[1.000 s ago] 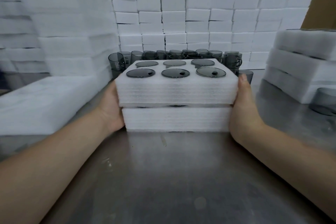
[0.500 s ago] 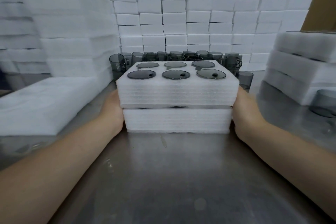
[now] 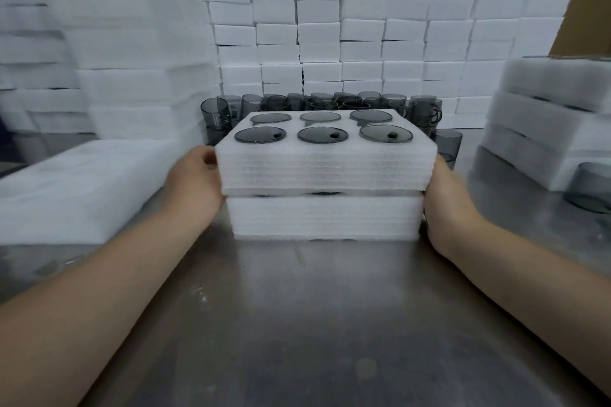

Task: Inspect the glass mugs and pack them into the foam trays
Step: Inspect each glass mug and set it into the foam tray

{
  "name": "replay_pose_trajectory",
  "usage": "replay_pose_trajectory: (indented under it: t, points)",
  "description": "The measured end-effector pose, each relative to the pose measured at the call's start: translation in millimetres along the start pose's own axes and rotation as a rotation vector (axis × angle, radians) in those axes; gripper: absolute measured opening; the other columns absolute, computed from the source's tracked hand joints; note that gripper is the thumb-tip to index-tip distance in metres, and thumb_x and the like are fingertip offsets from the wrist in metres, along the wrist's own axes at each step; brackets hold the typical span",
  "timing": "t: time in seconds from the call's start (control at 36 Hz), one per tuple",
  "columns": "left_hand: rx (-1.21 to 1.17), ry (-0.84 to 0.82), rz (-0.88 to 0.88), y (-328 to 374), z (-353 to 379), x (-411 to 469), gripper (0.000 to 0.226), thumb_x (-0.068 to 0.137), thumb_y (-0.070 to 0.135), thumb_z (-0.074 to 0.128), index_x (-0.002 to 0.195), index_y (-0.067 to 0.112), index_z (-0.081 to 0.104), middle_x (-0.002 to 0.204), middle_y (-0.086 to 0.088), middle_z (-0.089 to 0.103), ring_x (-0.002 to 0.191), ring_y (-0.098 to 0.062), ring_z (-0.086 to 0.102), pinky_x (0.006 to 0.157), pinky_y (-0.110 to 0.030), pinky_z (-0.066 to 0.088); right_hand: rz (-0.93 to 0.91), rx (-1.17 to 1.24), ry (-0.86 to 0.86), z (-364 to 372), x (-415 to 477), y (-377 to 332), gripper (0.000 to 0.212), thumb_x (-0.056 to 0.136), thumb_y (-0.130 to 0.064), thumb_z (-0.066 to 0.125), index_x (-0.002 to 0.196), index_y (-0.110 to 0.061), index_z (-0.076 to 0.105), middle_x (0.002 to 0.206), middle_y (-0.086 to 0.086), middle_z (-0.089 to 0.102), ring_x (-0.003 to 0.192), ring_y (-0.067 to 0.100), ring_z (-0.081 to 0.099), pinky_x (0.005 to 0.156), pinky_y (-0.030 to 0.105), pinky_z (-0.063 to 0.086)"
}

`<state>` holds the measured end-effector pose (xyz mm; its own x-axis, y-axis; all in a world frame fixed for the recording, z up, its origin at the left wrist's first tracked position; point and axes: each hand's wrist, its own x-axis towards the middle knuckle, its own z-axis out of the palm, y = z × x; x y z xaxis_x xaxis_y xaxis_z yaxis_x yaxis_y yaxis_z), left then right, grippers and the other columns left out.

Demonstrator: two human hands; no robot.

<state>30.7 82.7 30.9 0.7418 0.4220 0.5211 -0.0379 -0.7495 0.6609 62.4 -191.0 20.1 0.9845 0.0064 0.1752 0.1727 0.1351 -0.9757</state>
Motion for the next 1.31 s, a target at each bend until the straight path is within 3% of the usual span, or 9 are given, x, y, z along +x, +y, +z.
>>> replay_pose_trajectory:
  t: [0.08, 0.17, 0.25, 0.36, 0.69, 0.81, 0.97, 1.11, 1.31]
  points:
    - [0.552, 0.100, 0.087, -14, -12, 16, 0.035, 0.081, 0.019, 0.056, 0.115, 0.011, 0.058, 0.128, -0.019, 0.051, 0.120, -0.036, 0.042, 0.098, -0.045, 0.032, 0.013, -0.016, 0.013, -1, 2, 1, 0.031, 0.089, -0.051, 0.046, 0.075, -0.042, 0.072, 0.085, -0.013, 0.073, 0.080, 0.005, 0.068, 0.067, 0.026, 0.047]
    - [0.889, -0.012, -0.104, -30, -22, 27, 0.066, 0.087, 0.046, 0.054, 0.140, 0.013, 0.034, 0.154, -0.015, 0.016, 0.142, -0.033, 0.006, 0.111, -0.052, 0.001, 0.002, -0.045, 0.017, -2, 4, 2, 0.030, 0.089, -0.051, 0.045, 0.073, -0.046, 0.071, 0.085, -0.015, 0.072, 0.081, 0.004, 0.068, 0.069, 0.028, 0.048]
    - [1.049, -0.155, -0.299, -46, -31, 35, 0.073, 0.087, 0.054, 0.049, 0.142, 0.011, 0.028, 0.150, -0.018, 0.023, 0.139, -0.037, 0.015, 0.112, -0.054, -0.003, -0.017, -0.081, 0.016, -3, 5, 3, 0.028, 0.085, -0.051, 0.045, 0.078, -0.043, 0.070, 0.089, -0.013, 0.072, 0.093, 0.011, 0.065, 0.081, 0.034, 0.050]
    - [0.981, -0.080, -0.300, -54, -34, 40, 0.038, 0.085, 0.026, 0.057, 0.118, 0.010, 0.052, 0.121, -0.015, 0.052, 0.119, -0.033, 0.041, 0.108, -0.042, 0.018, -0.029, -0.075, 0.021, -3, 7, 4, 0.026, 0.086, -0.052, 0.047, 0.079, -0.045, 0.070, 0.090, -0.013, 0.072, 0.094, 0.011, 0.065, 0.080, 0.034, 0.050]
    - [0.914, 0.147, -0.108, -37, -50, 35, 0.020, 0.076, -0.004, 0.055, 0.095, -0.002, 0.056, 0.106, -0.031, 0.056, 0.105, -0.045, 0.050, 0.100, -0.041, 0.026, -0.052, -0.068, -0.016, -5, 12, 7, 0.026, 0.086, -0.047, 0.049, 0.071, -0.046, 0.071, 0.080, -0.014, 0.072, 0.074, 0.002, 0.068, 0.067, 0.028, 0.048]
    - [0.792, 0.163, -0.074, -28, -66, 48, 0.015, 0.079, 0.003, 0.053, 0.094, 0.003, 0.053, 0.106, -0.031, 0.055, 0.103, -0.045, 0.051, 0.099, -0.043, 0.036, -0.052, -0.069, -0.005, -5, 13, 8, 0.023, 0.083, -0.049, 0.050, 0.075, -0.044, 0.071, 0.086, -0.011, 0.072, 0.086, 0.010, 0.068, 0.076, 0.033, 0.051]
    - [0.504, 0.410, 0.095, -8, -71, 54, 0.055, 0.080, 0.038, 0.030, 0.121, 0.007, 0.048, 0.119, -0.027, 0.052, 0.112, -0.044, 0.049, 0.102, -0.054, 0.032, -0.068, -0.117, 0.043, -4, 13, 7, 0.025, 0.084, -0.050, 0.048, 0.074, -0.045, 0.070, 0.087, -0.012, 0.071, 0.093, 0.013, 0.065, 0.081, 0.036, 0.050]
    - [0.300, 0.561, 0.461, 29, -70, 24, 0.032, 0.089, 0.036, 0.039, 0.119, 0.025, 0.042, 0.114, -0.018, 0.054, 0.106, -0.034, 0.050, 0.097, -0.057, 0.037, -0.067, -0.133, 0.067, -3, 12, 7, 0.022, 0.077, -0.054, 0.049, 0.077, -0.047, 0.069, 0.099, -0.009, 0.069, 0.098, 0.014, 0.062, 0.090, 0.041, 0.048]
    - [0.352, 0.561, 0.925, 61, -47, -29, 0.020, 0.089, 0.011, 0.058, 0.105, 0.002, 0.065, 0.094, -0.016, 0.066, 0.093, -0.030, 0.050, 0.096, -0.046, 0.027, -0.201, -0.148, 0.210, 0, 7, 1, 0.026, 0.079, -0.051, 0.037, 0.076, -0.030, 0.051, 0.085, -0.010, 0.056, 0.088, 0.013, 0.050, 0.085, 0.036, 0.040]
